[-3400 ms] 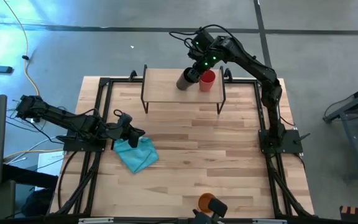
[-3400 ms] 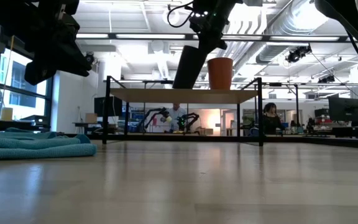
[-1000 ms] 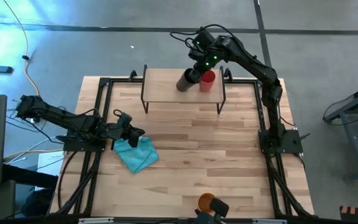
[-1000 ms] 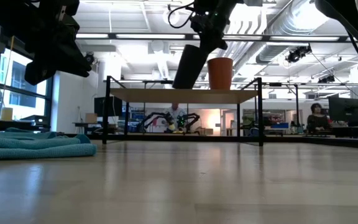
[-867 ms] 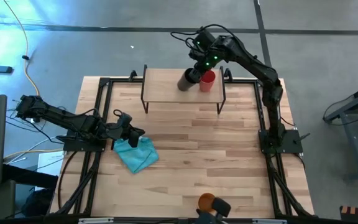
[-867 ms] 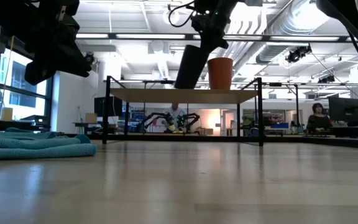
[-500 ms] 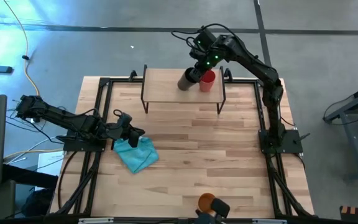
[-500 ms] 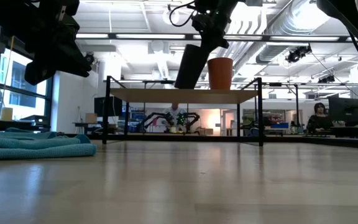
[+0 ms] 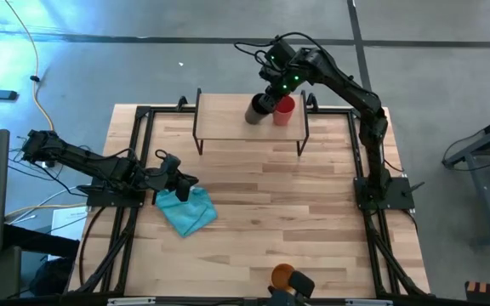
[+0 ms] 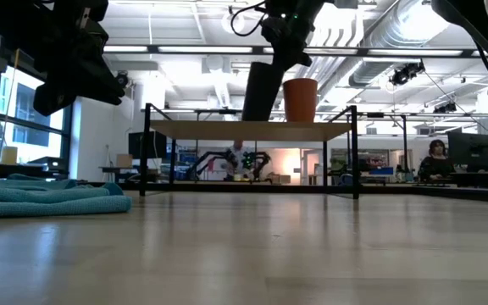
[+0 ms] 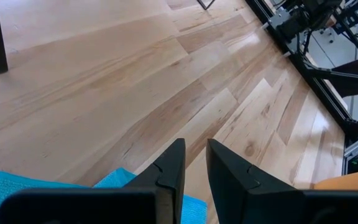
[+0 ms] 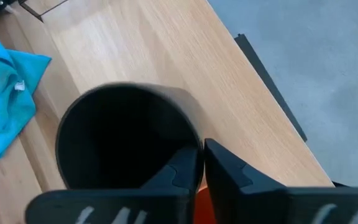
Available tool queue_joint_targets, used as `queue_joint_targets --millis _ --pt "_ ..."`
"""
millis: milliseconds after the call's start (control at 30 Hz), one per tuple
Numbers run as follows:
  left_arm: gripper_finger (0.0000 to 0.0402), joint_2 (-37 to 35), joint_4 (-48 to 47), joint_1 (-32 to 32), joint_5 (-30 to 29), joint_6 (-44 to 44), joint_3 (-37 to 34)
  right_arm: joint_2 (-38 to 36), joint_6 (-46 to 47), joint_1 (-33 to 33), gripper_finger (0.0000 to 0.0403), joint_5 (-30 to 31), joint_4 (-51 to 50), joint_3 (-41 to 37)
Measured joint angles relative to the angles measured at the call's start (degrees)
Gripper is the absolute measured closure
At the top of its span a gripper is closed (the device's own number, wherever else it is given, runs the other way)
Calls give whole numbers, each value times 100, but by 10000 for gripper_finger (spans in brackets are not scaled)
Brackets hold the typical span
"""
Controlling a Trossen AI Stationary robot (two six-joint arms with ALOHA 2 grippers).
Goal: Stack small to large cups/mugs on shelf
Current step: Put the black cup on the shelf
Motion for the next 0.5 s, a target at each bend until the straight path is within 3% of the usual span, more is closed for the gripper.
queue_joint_targets --millis 500 --pt "346 0 0 0 0 14 0 0 -2 0 371 -8 88 0"
